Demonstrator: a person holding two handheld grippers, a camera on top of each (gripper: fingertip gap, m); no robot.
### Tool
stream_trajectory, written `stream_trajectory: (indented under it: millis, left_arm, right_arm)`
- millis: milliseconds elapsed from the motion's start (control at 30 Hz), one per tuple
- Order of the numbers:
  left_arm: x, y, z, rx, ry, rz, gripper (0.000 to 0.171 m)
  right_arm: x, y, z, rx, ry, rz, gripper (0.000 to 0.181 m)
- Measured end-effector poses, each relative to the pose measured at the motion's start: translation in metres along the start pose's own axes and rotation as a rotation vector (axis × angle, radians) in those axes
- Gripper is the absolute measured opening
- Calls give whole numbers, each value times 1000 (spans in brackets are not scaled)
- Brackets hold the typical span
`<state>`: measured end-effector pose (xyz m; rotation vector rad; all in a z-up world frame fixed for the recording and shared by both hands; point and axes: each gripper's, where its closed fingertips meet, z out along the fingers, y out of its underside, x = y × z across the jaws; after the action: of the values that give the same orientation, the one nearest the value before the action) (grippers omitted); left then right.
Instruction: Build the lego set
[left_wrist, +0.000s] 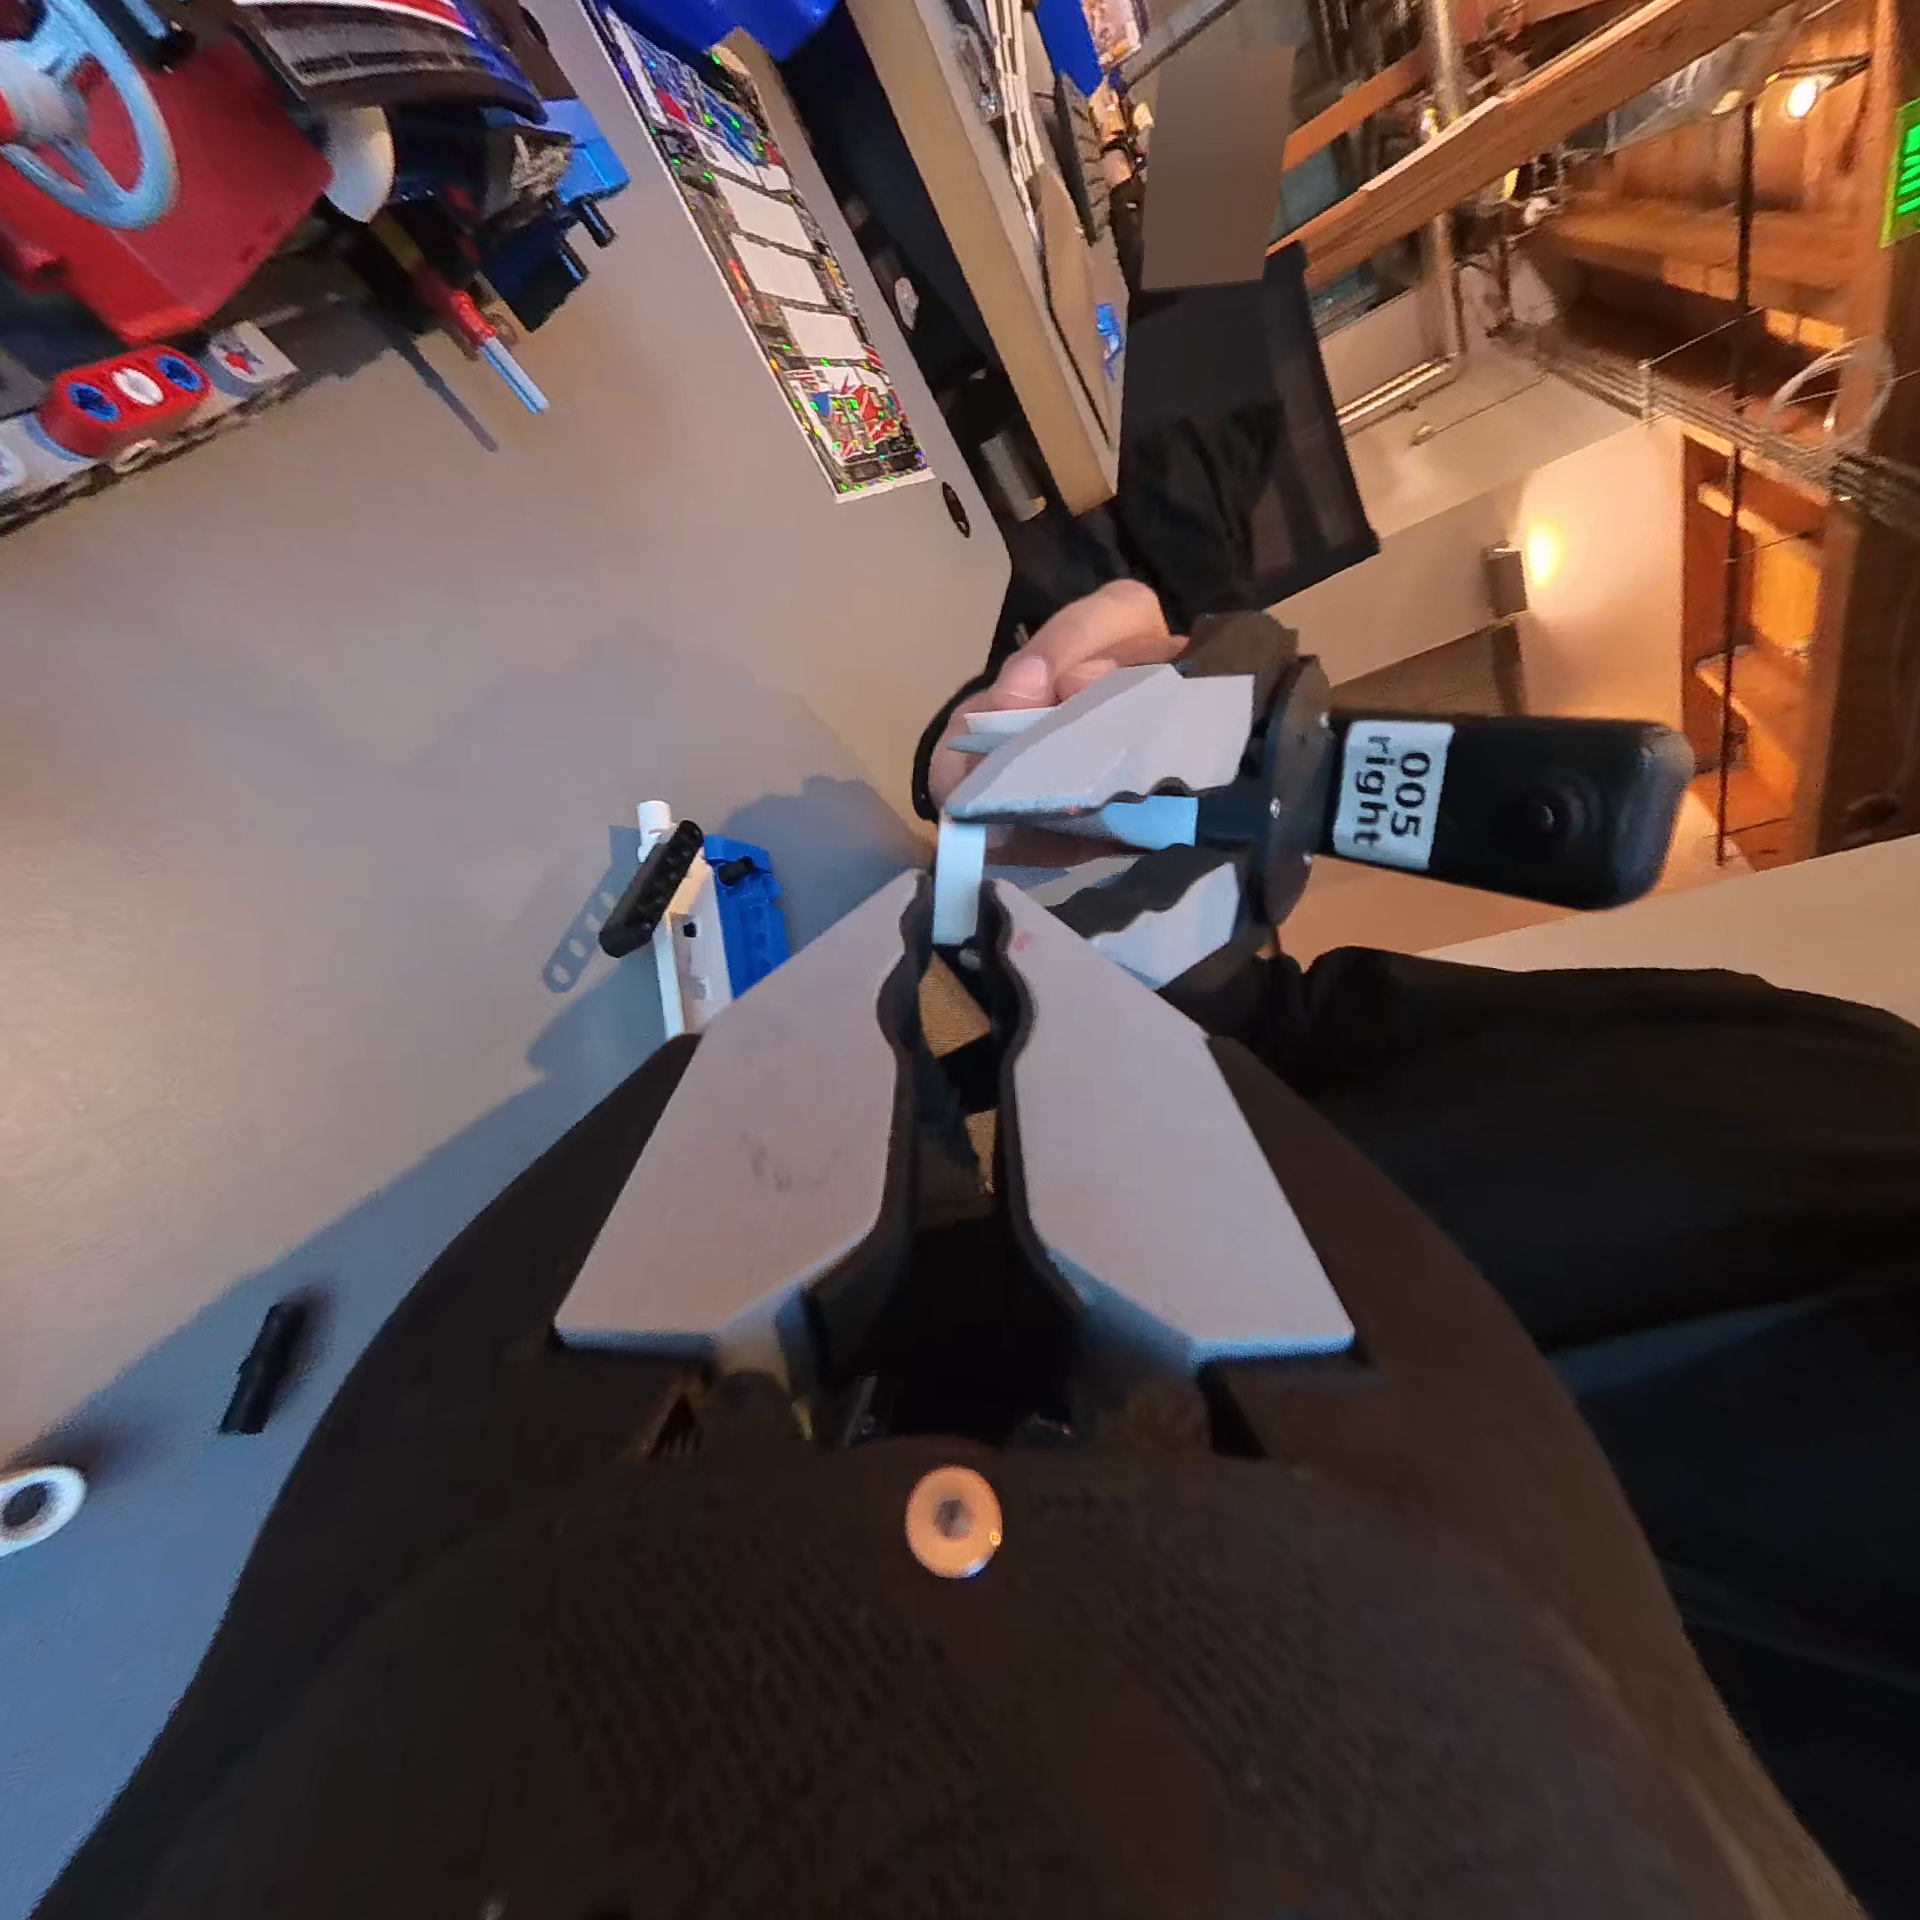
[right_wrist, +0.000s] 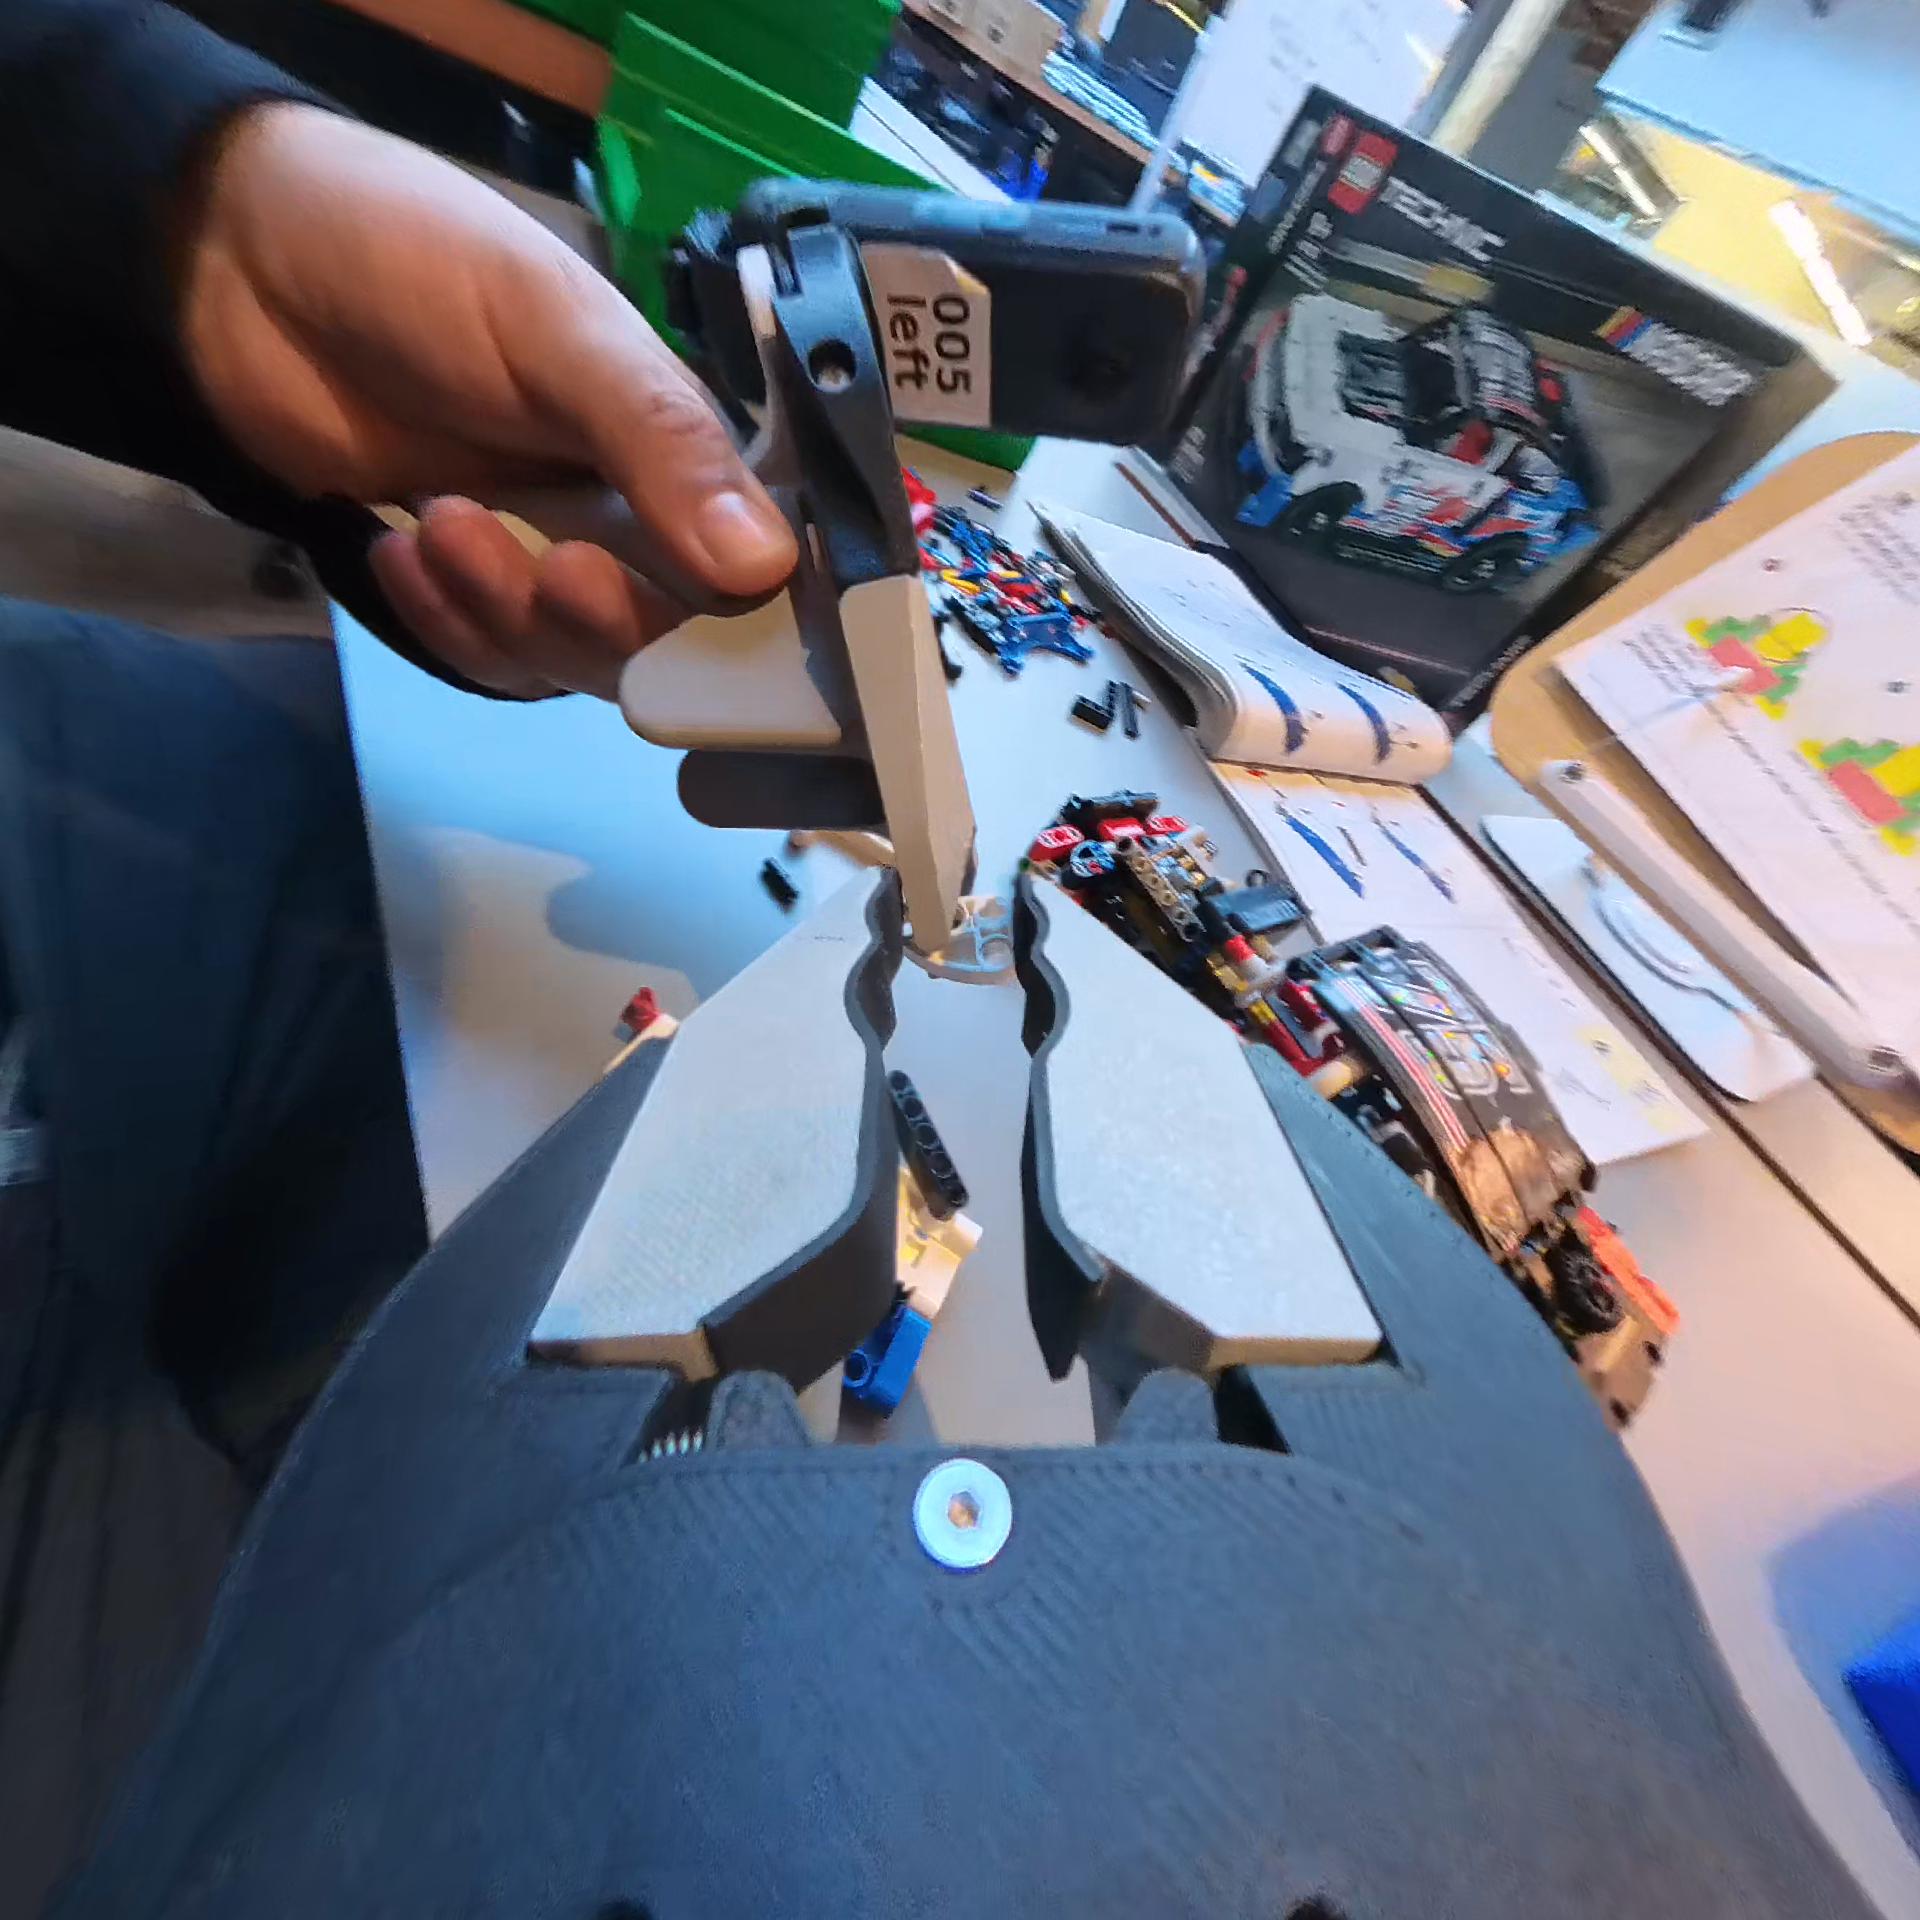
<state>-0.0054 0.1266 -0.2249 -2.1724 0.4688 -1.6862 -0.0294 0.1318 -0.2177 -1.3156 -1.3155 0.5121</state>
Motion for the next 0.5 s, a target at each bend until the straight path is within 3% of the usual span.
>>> stream_trajectory:
  millis: [133,233,300,433,500]
  left_arm:
    - [-1,-4,0,15,-7,71,6]
    - [-3,-11,-3,7,-89,295,5]
    - [-2,-21,-8,19,-201,545,5]
    - [10,-30,-10,5,-546,1317,5]
    - [8,-35,-8,-21,-751,1581,5]
  right_arm:
    - [2,0,0,-3,30,30,22]
    - [7,-6,-13,67,-26,178,17]
    - [18,-13,-27,154,-65,347,17]
    - [31,-20,-44,269,-253,760,27]
    - [28,-24,-46,303,-333,860,31]
